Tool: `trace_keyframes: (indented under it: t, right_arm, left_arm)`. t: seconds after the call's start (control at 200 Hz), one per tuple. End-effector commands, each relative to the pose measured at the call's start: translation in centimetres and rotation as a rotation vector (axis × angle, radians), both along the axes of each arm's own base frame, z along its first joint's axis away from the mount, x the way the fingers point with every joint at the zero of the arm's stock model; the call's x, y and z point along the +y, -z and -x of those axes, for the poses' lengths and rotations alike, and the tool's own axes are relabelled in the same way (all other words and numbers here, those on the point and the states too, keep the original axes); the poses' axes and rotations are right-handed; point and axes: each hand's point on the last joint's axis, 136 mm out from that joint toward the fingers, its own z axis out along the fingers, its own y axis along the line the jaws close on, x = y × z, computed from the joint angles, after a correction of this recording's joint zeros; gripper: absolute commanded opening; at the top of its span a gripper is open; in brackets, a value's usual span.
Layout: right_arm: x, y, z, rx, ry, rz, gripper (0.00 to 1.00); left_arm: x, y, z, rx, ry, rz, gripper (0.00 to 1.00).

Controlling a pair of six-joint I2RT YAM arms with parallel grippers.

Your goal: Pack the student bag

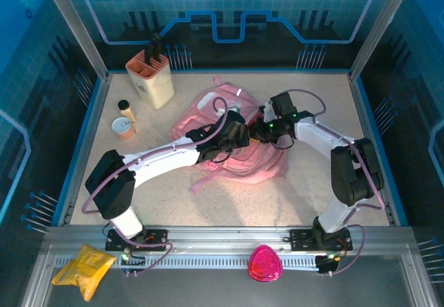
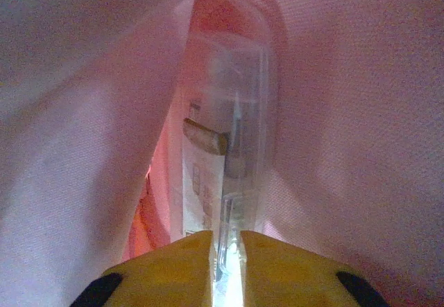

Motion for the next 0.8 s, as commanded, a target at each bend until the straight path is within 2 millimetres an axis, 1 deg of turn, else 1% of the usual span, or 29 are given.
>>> trace_keyframes:
  t: [0.0,0.045,0.115,0.16,0.215,0.245,0.29,0.35,0.47,0.595,0.69,0.795]
  right_arm:
    - [-0.5,-2.2,0.9,-0.072,-0.021,-0.015,0.22]
    - [-1.4,-2.3,1.4,-0.081,-0.011,0.008,0.25]
    - [-2.9,-2.7,2.3,-0.101,0.007,0.058,0.27]
    - [-4.0,-2.5,3.1,-0.107,0.021,0.107,0.31]
    - [-5.5,-2.7,3.8,-0.128,0.043,0.166,0.34]
    - [-6.2,-2.7,4.2,-0.131,0.052,0.197,0.35]
    - [-7.1,-2.6,4.9,-0.135,0.06,0.232,0.39]
    - [-7.6,-2.6,5.7,-0.138,0.061,0.25,0.43]
    - [-7.3,-2.8,7.3,-0.144,0.031,0.245,0.47]
    - [-6.6,-2.8,8.8,-0.165,-0.014,0.306,0.53]
    - [-5.7,-2.7,9.9,-0.186,-0.057,0.355,0.57]
    - [-4.3,-2.7,11.2,-0.217,-0.109,0.383,0.59]
  left_arm:
    - [-1.4,-1.9,0.0,-0.025,0.022,0.099,0.05]
    - [-1.6,-1.7,0.2,-0.014,0.04,0.106,0.11]
    - [-2.2,-1.8,0.8,0.004,0.089,0.128,0.26]
    - [-2.1,-1.8,1.4,0.011,0.109,0.138,0.35]
    - [-1.7,-2.0,2.1,0.009,0.12,0.155,0.44]
    - [-1.1,-1.9,2.5,0.008,0.113,0.156,0.47]
    - [-0.2,-2.0,2.9,0.0,0.101,0.16,0.49]
    - [1.2,-1.6,3.6,0.013,0.082,0.157,0.51]
    - [4.3,-0.4,4.1,0.034,-0.007,0.151,0.55]
    - [7.0,2.6,4.3,0.104,-0.108,0.168,0.59]
    - [8.2,4.4,4.2,0.142,-0.182,0.178,0.61]
    - [8.5,6.2,3.9,0.172,-0.231,0.202,0.64]
